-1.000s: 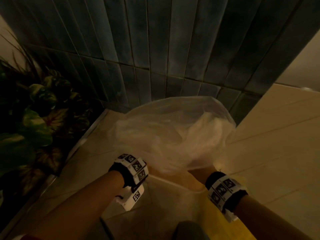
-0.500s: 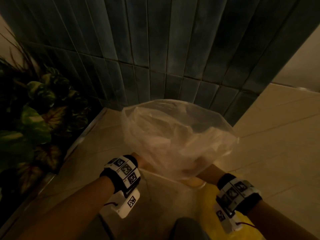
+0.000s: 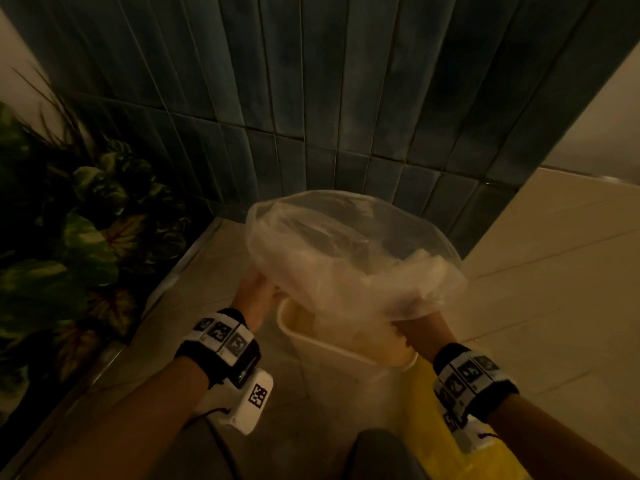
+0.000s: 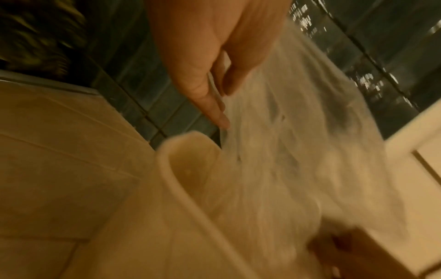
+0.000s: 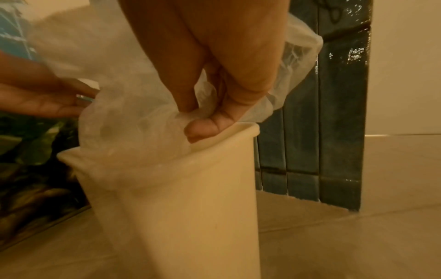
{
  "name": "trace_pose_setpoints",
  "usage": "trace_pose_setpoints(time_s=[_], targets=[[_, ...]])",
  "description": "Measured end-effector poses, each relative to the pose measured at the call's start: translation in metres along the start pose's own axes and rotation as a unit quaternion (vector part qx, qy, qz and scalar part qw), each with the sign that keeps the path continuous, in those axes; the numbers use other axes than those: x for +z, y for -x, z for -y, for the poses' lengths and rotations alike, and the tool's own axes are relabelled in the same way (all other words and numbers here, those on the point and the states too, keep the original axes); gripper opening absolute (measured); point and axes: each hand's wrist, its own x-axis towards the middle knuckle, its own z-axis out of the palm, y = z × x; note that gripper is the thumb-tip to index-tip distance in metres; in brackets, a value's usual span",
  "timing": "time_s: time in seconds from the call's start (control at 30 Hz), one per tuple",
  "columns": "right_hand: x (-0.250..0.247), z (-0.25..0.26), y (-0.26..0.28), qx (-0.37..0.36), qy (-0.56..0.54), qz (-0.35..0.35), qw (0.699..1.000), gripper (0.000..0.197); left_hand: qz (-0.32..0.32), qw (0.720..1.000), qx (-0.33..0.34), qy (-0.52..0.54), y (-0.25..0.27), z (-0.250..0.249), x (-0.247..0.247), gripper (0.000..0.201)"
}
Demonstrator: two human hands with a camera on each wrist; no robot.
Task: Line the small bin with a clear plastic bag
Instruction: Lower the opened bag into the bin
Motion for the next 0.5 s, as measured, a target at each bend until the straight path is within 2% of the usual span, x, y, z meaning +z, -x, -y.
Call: trace_pose_setpoints(time_s=[0.07, 0.1, 0.13, 0.2, 0.23, 0.27, 0.3, 0.33, 0.37, 0.43, 0.5], targets=[[-0.003, 0.005, 0.013, -0.013, -0.093, 0.023, 0.995, 0.015, -0.022, 0.984, 0.006, 0.178, 0.002, -0.013, -0.017, 0.028], [-0.006, 0.007, 0.020, -0.041, -0.115, 0.033, 0.992, 0.018, -0.026, 0.976, 0.001, 0.216, 0.000, -0.017, -0.024, 0.036], [-0.008, 0.008, 0.027, -0.073, -0.093, 0.050, 0.992, 0.030, -0.032, 0.973, -0.001, 0.227, -0.001, -0.022, -0.026, 0.043], [-0.015, 0.006, 0.036, -0.096, 0.025, 0.098, 0.990, 0.060, -0.038, 0.994, 0.033, 0.095, 0.002, -0.032, -0.024, 0.059], [-0.020, 0.005, 0.040, -0.081, 0.085, 0.115, 0.986, 0.074, -0.059, 0.995, 0.074, 0.001, 0.001, -0.034, -0.023, 0.076], [-0.026, 0.003, 0.039, -0.070, 0.137, 0.129, 0.980, 0.077, -0.058, 0.987, 0.129, -0.075, 0.001, -0.035, -0.020, 0.092], [-0.035, 0.003, 0.041, -0.058, 0.169, 0.134, 0.975, 0.069, -0.032, 0.974, 0.178, -0.136, -0.002, -0.035, -0.019, 0.098], [-0.045, 0.000, 0.039, -0.048, 0.182, 0.125, 0.974, 0.053, -0.006, 0.960, 0.214, -0.180, 0.000, -0.036, -0.016, 0.093], [-0.058, -0.002, 0.037, -0.043, 0.175, 0.097, 0.979, 0.042, 0.021, 0.950, 0.224, -0.214, -0.001, -0.034, -0.016, 0.083], [-0.084, -0.006, 0.029, -0.019, 0.169, -0.020, 0.985, 0.027, 0.059, 0.943, 0.215, -0.249, -0.003, -0.028, -0.019, 0.062], [-0.106, -0.003, 0.021, 0.003, 0.135, -0.153, 0.979, 0.028, 0.086, 0.938, 0.209, -0.262, -0.006, -0.022, -0.022, 0.057]])
